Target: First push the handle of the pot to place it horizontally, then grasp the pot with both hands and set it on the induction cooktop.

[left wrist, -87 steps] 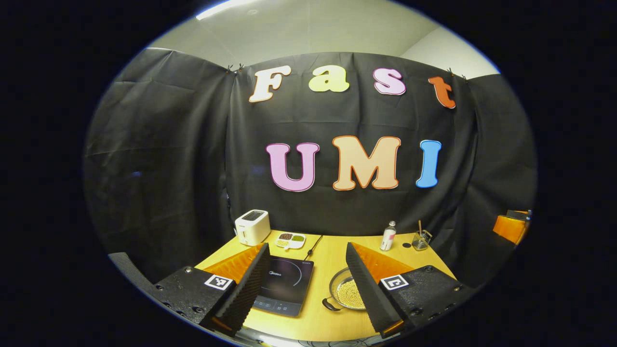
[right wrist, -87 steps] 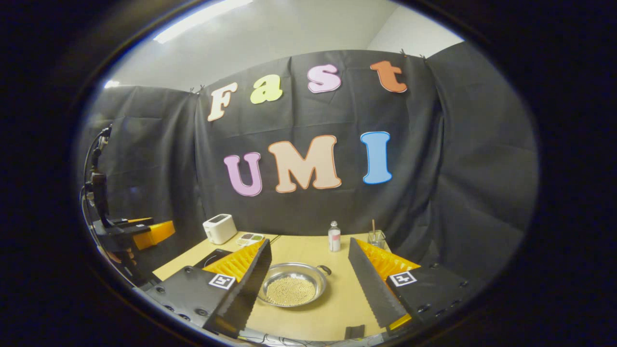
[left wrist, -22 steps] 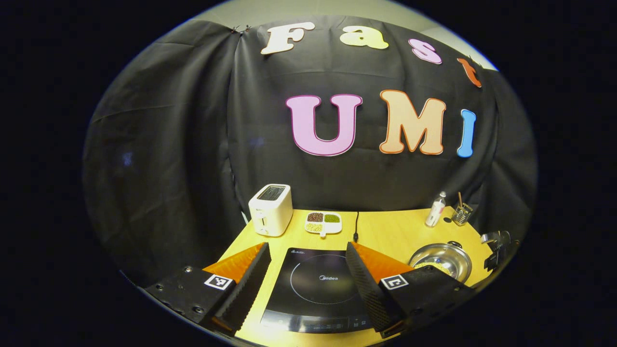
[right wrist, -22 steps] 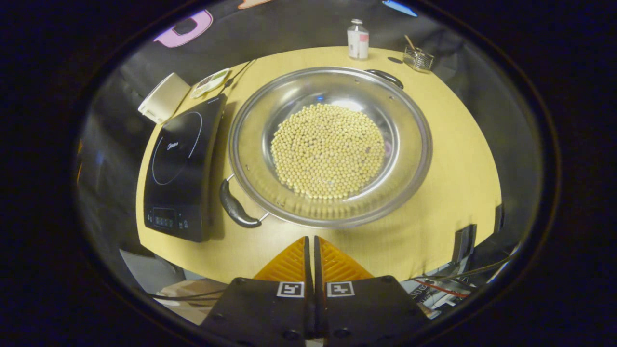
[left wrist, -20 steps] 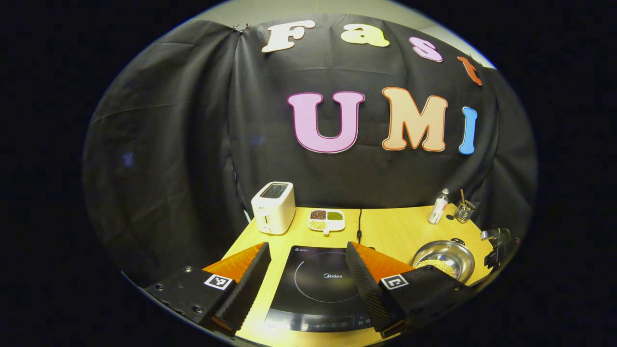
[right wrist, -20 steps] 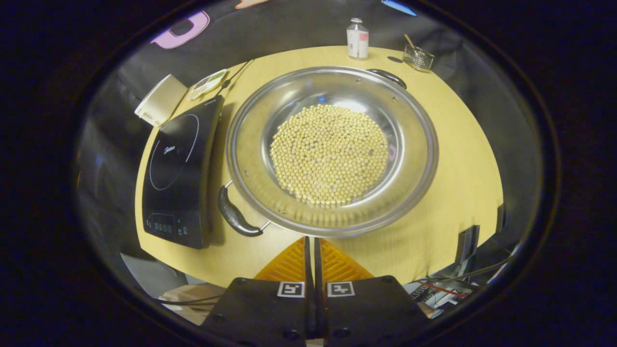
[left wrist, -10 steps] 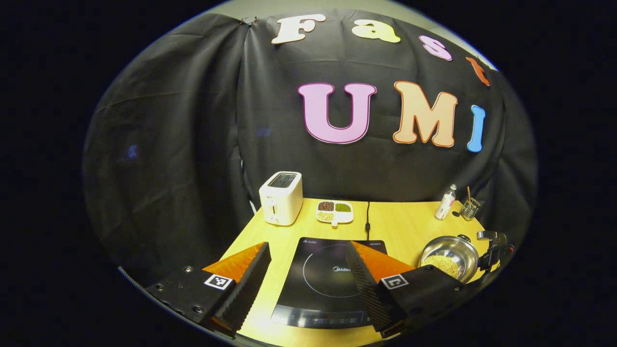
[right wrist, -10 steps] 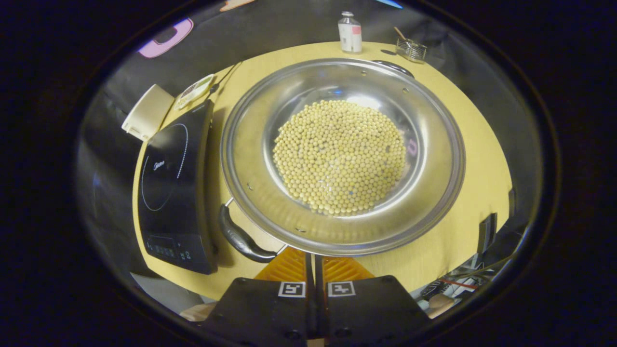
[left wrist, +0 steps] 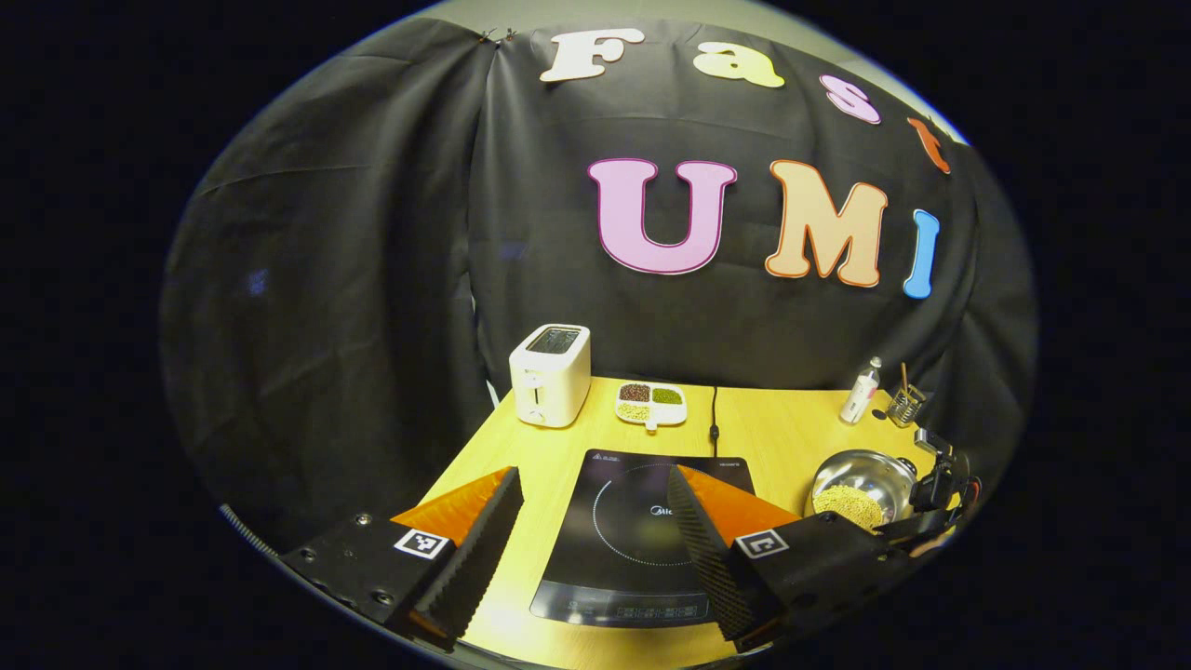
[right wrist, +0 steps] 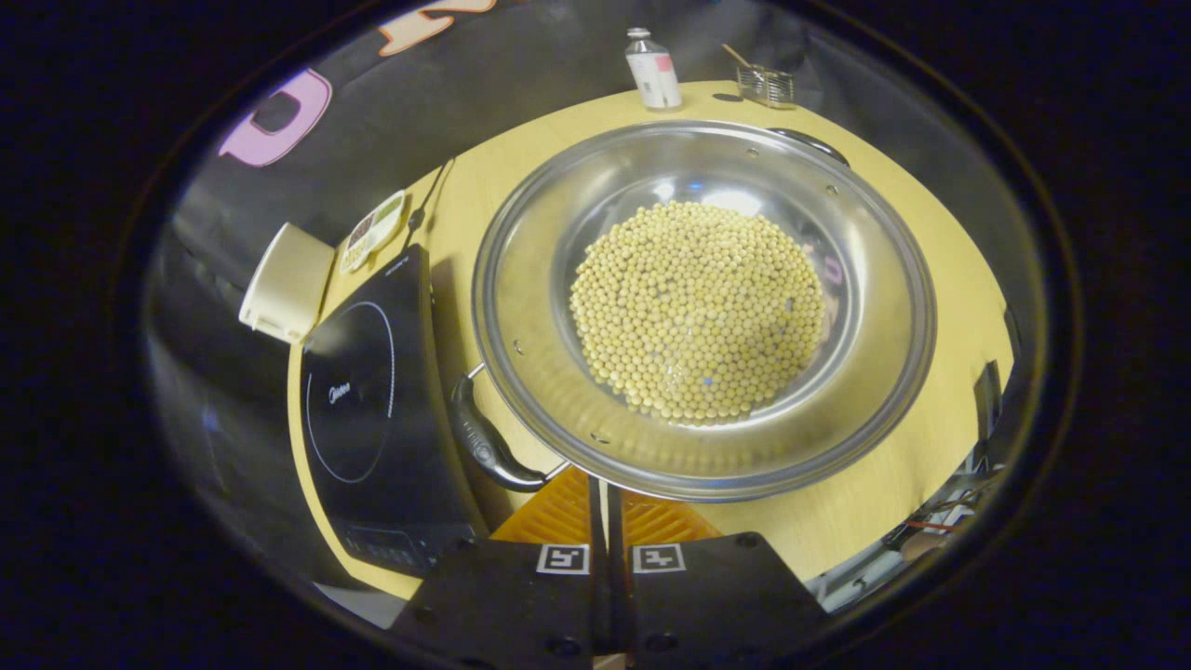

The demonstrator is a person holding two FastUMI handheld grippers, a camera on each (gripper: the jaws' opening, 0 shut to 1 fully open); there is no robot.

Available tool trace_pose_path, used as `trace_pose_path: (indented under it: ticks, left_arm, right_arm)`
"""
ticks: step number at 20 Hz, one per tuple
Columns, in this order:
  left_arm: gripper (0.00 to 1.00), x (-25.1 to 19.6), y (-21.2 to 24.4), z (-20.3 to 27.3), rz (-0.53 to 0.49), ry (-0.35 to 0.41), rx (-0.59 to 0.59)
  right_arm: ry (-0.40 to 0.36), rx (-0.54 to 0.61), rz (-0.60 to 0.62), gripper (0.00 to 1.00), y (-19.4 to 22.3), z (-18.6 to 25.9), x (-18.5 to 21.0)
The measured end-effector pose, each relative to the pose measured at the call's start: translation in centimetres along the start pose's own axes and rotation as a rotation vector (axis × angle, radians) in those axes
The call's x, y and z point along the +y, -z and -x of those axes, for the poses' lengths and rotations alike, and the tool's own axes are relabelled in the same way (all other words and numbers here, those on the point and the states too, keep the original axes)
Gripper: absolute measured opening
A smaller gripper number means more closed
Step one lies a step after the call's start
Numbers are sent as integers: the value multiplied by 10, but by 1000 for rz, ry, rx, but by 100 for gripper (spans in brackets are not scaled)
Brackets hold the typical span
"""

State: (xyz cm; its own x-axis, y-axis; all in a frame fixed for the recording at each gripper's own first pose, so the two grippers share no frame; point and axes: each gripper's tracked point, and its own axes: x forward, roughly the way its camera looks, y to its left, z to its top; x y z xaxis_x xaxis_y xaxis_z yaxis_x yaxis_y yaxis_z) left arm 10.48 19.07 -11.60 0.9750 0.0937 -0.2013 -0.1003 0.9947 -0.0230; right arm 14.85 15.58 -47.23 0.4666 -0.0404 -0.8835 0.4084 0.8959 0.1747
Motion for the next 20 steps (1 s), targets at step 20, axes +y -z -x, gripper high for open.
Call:
trace_pose_path:
  ticks: [20]
  left_arm:
    - [96, 36, 23, 11, 26, -44, 43]
  right_arm:
    - [22, -47, -67, 3, -44, -25, 63]
